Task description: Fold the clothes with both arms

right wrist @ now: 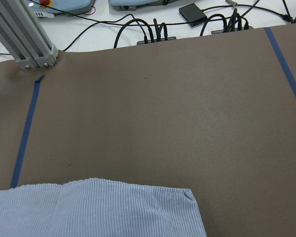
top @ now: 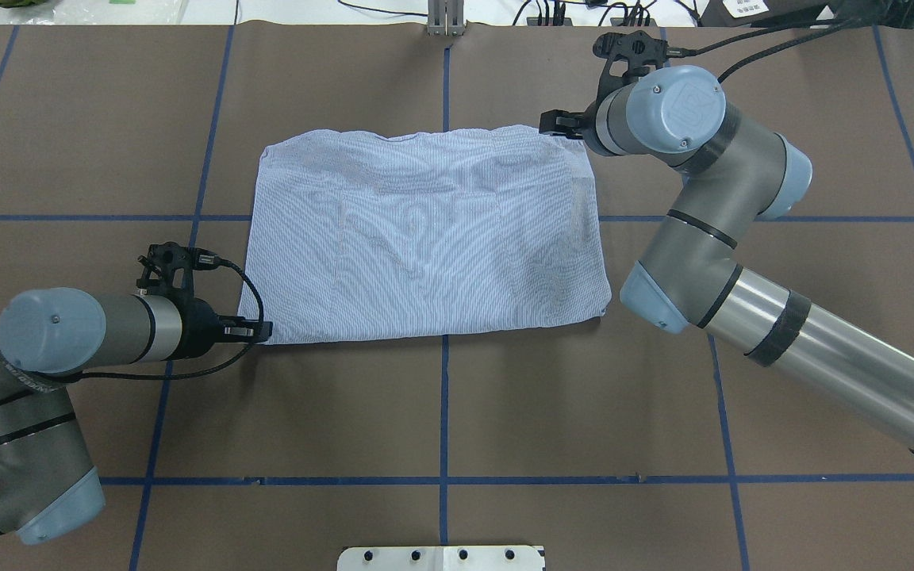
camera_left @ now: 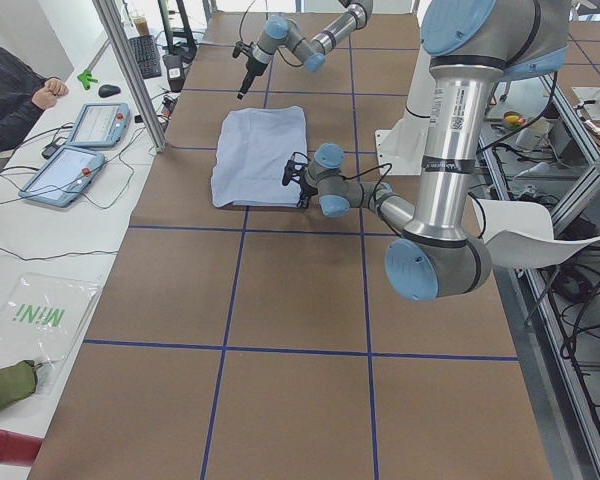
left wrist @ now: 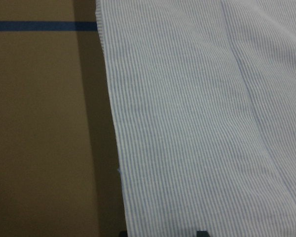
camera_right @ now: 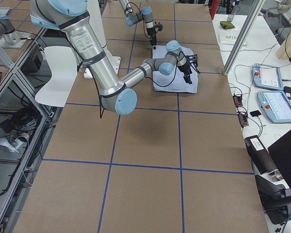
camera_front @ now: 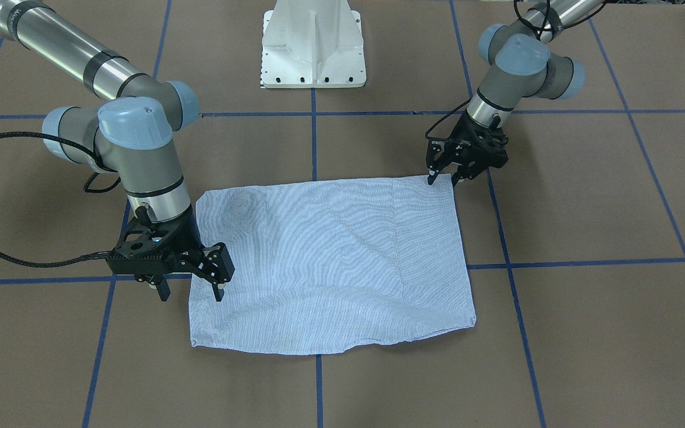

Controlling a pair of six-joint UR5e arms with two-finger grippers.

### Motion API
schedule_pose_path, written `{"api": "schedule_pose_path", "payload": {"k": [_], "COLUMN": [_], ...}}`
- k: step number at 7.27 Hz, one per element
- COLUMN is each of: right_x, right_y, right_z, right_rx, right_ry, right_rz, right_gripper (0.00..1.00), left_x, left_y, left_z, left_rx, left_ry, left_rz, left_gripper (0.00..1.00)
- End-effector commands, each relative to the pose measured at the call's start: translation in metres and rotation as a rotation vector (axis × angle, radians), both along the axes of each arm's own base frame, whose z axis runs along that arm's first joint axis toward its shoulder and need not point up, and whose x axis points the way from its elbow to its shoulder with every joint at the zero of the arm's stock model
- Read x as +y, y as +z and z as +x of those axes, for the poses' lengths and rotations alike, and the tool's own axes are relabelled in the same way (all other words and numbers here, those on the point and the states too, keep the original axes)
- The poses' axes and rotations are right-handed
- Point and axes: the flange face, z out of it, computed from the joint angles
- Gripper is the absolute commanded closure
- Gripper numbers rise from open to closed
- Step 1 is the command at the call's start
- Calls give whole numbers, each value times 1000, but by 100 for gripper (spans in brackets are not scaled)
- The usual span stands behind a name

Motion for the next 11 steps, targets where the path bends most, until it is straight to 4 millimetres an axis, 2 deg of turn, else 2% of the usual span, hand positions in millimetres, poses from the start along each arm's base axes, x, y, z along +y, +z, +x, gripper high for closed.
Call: {"api": "schedule_pose_path", "payload": {"k": [1,2,3,6,8,10,11], "right_x": [0,0,0,4,21,33,36], "right_y": [1,0,1,2,-20,-25,-28], "right_z": [1,0,0,-6,-20,-26,-27], "right_rx": [3,5,6,8,-28,-38,-43], "right_ry": [5,9,9,0,-15,-25,-30], "right_rz": [2,5,4,5,21,24,28], "right_gripper": [0,0,0,0,0,0,0], "left_x": [1,2,3,5,-3,-51,-85], "left_y": [-2,-3,-3,-17,-19,-4,17], "left_z": [-1,0,0,-9,-15,-54,-75], "left_rx": [4,6,7,29,27,-41,-105], "left_ry": [0,1,2,1,-13,-75,-108], "left_rz": [1,-1,-1,21,26,103,131], "left_gripper": [54,82,100,100,100,100,100]}}
